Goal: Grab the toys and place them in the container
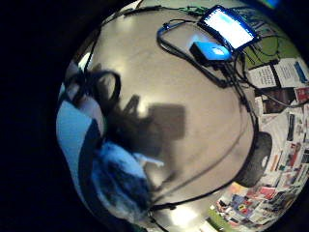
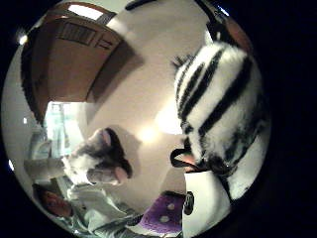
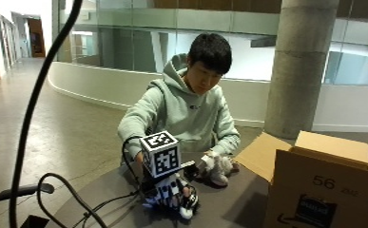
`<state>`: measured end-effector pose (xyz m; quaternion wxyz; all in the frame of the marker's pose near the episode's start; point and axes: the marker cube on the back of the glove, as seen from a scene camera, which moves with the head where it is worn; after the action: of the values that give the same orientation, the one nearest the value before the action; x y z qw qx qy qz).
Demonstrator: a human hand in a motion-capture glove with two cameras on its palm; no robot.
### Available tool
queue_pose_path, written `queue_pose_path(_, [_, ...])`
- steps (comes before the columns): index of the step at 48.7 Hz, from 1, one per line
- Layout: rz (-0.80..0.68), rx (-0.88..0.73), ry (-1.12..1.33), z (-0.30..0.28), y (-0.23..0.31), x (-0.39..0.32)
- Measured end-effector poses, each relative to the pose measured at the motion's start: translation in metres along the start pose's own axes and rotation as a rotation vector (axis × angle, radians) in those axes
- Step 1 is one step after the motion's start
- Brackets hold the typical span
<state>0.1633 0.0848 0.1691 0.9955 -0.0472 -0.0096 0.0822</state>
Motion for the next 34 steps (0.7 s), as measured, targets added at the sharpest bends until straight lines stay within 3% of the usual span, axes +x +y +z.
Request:
queue_pose_path(3, [0.064, -0.053, -0.027, 0.060, 0.016, 0.063])
queue_pose_path(8, [0.062, -0.084, -0.083, 0.052, 0.026, 0.059])
queue_pose_path(24, [-0.103, -0.023, -0.098, -0.099, 0.037, -0.042])
queue_pose_path(34, [-0.204, 0.192, -0.080, -0.184, 0.004, -0.146])
